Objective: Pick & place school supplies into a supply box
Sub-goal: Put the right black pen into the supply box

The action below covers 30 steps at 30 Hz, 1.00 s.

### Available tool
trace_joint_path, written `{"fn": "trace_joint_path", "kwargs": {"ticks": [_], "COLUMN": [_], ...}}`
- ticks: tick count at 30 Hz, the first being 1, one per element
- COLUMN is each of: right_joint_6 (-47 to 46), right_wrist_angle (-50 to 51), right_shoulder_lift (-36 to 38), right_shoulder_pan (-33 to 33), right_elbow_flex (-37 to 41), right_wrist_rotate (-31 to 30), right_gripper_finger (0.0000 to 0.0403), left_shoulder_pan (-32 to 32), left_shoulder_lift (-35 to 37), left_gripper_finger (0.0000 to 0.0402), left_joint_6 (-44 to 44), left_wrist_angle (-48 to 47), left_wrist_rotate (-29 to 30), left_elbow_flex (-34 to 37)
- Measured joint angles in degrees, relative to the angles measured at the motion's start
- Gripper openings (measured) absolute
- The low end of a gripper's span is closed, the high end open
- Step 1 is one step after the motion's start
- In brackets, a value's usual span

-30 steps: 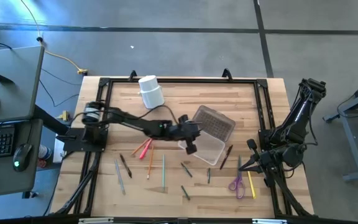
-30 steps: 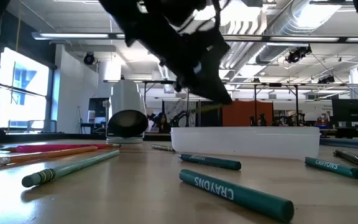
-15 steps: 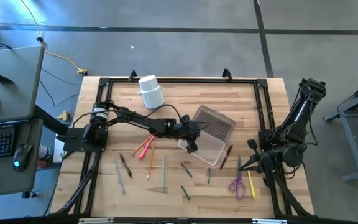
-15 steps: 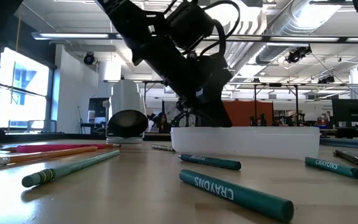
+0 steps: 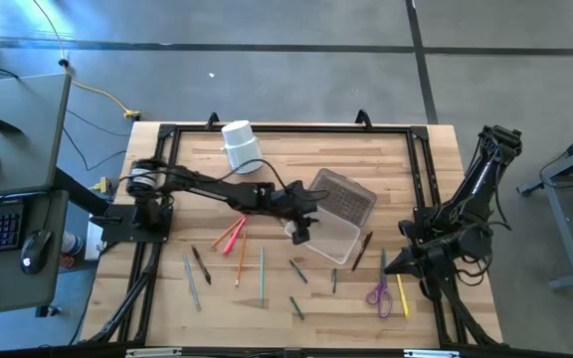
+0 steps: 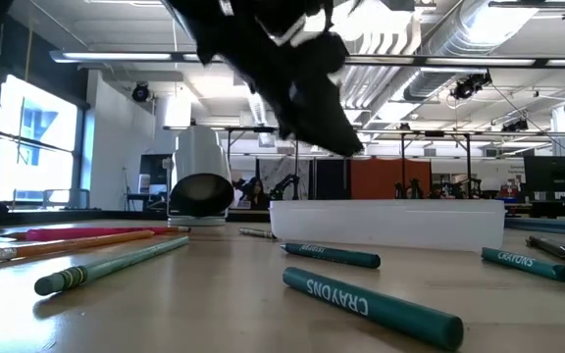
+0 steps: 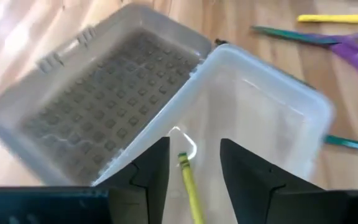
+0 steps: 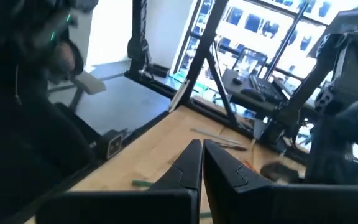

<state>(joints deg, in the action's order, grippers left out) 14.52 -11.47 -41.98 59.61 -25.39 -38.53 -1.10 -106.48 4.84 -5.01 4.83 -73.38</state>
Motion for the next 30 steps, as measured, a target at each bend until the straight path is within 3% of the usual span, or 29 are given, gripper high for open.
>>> {"fn": "trace_joint_path", "kwargs": {"ticks": [8, 13, 15, 18, 21, 24, 26, 28, 30], "right_joint_6": [3.6, 7.8, 11.7, 19.4, 21.3, 20.8, 16.0, 7.1, -2.5], "right_wrist_angle": [-1.3, -1.9, -2.6, -2.9, -2.9, -4.7, -7.0, -6.5, -4.3], "right_shoulder_lift": [-0.1, -0.1, -0.1, -0.1, -0.1, 0.0, 0.0, -0.2, -0.7], "right_shoulder_pan": [0.0, -0.7, -1.6, -2.6, -2.6, -2.6, -3.1, -4.8, -7.6], "right_elbow_flex": [0.0, 0.0, 0.0, 0.0, 0.0, 0.0, 0.0, 0.0, 0.1], "right_wrist_rotate": [1.8, 11.9, 17.2, 24.0, 25.7, 19.0, 5.2, -13.1, -24.5], "right_gripper_finger": [0.0000, 0.0000, 0.0000, 0.0000, 0.0000, 0.0000, 0.0000, 0.0000, 0.0000], "left_shoulder_pan": [0.0, 0.0, 0.0, 0.0, 0.0, -1.1, -1.7, -1.7, -1.6], "left_shoulder_lift": [17.1, 27.1, 31.1, 36.2, 40.7, 46.1, 50.0, 53.9, 57.6], "left_gripper_finger": [0.0164, 0.0162, 0.0163, 0.0162, 0.0159, 0.0156, 0.0154, 0.0151, 0.0150], "left_joint_6": [-5.8, -8.0, -5.0, 6.6, 12.9, 16.3, 18.4, 21.1, 24.3], "left_wrist_angle": [-20.0, -38.1, -46.7, -54.4, -55.6, -55.6, -54.0, -53.3, -50.5], "left_wrist_rotate": [1.7, 7.7, 10.0, 12.1, 16.0, 16.8, 17.2, 17.7, 17.8], "left_elbow_flex": [0.0, -0.1, 0.0, 0.1, 2.3, 8.3, 13.3, 19.0, 24.2]}}
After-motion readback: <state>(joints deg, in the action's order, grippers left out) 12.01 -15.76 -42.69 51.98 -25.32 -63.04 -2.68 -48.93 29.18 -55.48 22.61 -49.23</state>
